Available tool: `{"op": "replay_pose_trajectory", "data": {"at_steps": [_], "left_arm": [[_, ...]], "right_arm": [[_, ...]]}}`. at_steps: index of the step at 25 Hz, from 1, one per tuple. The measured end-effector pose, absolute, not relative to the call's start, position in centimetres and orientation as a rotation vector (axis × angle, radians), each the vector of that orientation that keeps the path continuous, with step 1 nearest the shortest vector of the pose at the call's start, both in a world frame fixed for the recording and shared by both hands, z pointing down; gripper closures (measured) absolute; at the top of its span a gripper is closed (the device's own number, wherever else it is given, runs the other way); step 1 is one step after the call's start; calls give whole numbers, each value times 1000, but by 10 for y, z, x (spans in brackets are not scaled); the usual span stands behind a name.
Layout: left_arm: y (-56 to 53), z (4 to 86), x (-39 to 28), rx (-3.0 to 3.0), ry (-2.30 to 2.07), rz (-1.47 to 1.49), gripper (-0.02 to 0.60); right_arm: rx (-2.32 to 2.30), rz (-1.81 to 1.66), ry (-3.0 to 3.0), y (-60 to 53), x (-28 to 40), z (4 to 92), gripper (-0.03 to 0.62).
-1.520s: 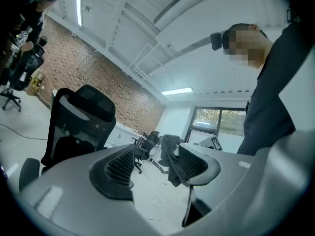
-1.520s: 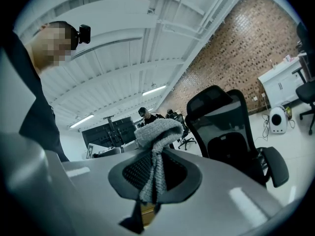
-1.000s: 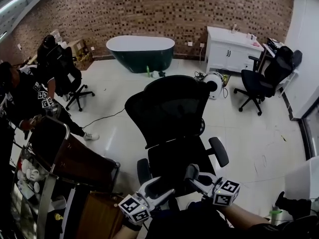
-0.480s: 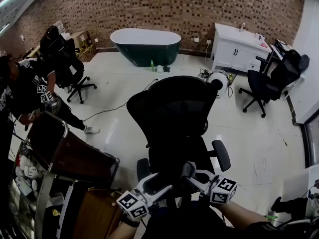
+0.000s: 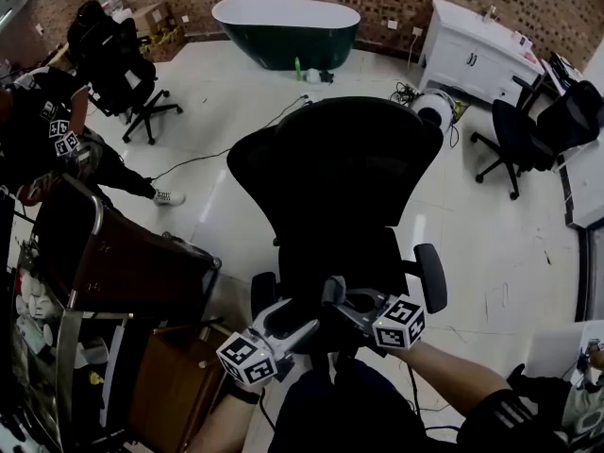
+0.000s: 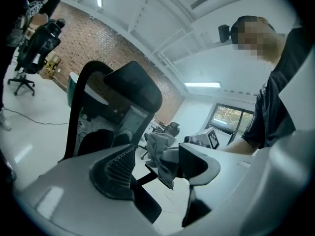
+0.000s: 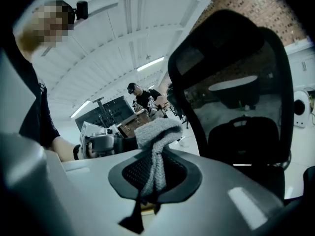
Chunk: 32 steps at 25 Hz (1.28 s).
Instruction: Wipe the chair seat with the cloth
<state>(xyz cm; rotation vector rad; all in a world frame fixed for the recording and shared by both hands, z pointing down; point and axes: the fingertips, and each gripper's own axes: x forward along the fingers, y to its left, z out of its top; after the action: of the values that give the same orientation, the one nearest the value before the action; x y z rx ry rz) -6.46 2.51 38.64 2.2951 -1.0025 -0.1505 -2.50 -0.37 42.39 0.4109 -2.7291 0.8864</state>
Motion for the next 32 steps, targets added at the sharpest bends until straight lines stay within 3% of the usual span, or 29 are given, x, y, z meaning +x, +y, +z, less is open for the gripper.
{"op": "replay_pose_trajectory", "data": {"at_steps": [9, 18, 32], "left_arm": [[-24, 505, -85, 2118, -1089, -145, 279], [-71, 565, -108, 2097, -1113, -143, 278], [-88, 606, -100, 2083, -1083, -131, 278]], "right_arm": [[288, 908, -2472, -63, -86, 610, 565], [363, 804, -2304, -135, -138, 754, 565], [203, 323, -2267, -143, -178, 850, 565]]}}
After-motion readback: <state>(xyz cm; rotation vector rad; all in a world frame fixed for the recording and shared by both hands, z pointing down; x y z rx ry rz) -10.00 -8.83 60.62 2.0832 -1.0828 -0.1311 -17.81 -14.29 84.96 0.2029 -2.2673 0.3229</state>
